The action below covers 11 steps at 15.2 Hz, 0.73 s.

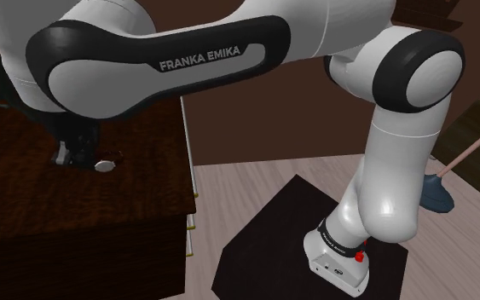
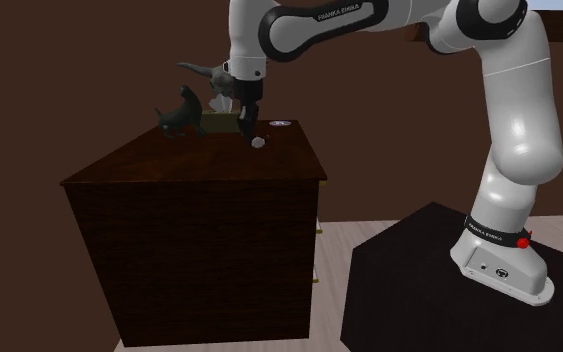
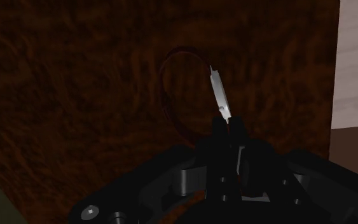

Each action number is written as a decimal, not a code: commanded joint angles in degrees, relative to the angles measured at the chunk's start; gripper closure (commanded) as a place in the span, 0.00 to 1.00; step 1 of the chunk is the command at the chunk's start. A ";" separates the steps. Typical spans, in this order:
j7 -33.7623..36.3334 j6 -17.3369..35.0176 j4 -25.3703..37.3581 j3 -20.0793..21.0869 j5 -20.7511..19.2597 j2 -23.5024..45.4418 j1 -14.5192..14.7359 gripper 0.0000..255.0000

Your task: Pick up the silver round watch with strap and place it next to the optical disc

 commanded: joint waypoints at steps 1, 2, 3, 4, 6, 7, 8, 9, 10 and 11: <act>-0.35 -1.53 1.26 0.09 0.26 -0.31 0.00 1.00; -0.47 -2.27 1.99 0.13 0.32 -0.35 0.07 1.00; -0.58 -3.02 2.73 0.16 0.37 -0.37 0.14 1.00; -0.68 -3.78 3.50 0.19 0.42 -0.37 0.22 1.00; -0.89 -5.32 5.10 0.25 0.47 -0.33 0.40 1.00; -0.99 -6.10 5.93 0.27 0.48 -0.29 0.51 1.00; -1.08 -6.90 6.79 0.30 0.49 -0.23 0.62 1.00; -1.16 -7.61 7.59 0.32 0.48 -0.16 0.73 1.00; -2.42 -7.32 7.17 0.01 0.81 -0.50 -0.29 1.00; -3.68 -7.06 6.84 -0.31 1.12 -0.78 -1.29 1.00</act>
